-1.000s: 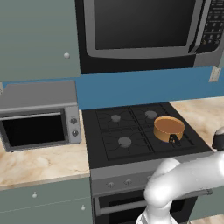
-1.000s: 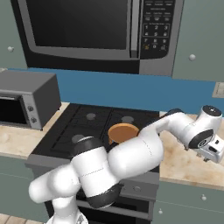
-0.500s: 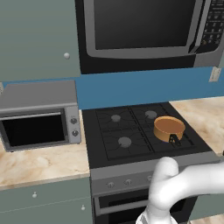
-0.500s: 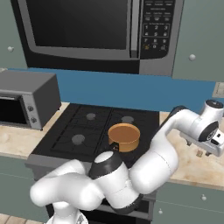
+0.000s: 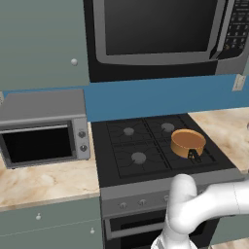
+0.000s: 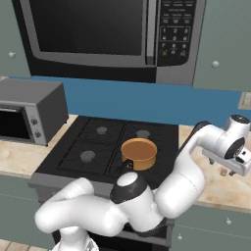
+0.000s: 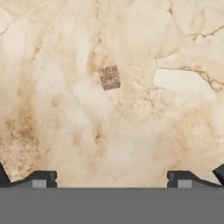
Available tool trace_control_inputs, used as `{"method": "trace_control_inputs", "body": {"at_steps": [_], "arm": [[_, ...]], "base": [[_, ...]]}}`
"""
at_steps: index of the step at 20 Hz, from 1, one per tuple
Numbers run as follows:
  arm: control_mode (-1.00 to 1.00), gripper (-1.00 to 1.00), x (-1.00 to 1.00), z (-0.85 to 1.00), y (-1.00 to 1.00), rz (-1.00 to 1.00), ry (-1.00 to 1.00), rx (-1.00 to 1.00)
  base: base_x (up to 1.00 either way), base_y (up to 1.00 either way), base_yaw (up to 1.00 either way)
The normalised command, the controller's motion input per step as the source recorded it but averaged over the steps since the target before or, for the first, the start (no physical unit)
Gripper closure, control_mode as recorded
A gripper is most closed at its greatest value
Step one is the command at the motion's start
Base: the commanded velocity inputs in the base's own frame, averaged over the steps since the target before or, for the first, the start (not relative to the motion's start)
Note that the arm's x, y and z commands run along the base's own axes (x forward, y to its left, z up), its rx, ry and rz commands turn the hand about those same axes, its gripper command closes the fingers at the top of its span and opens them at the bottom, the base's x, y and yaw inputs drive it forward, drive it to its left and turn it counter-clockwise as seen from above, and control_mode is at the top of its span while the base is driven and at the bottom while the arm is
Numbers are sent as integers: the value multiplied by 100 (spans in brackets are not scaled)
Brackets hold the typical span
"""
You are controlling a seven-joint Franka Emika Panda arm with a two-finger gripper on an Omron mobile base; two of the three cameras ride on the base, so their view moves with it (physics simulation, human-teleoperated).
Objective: Pick up the sugar cube(s) and place them in the saucepan with hot chocolate.
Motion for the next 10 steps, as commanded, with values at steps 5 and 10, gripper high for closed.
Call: {"method": "trace_control_inputs", "body": {"at_steps": [5,10], "arm": [[-100,-100,34,-39,-16,0,-9,0],[-100,-100,22,-17,-5,0,-13,1]], "base": [[0,0,0],[0,0,0]]}}
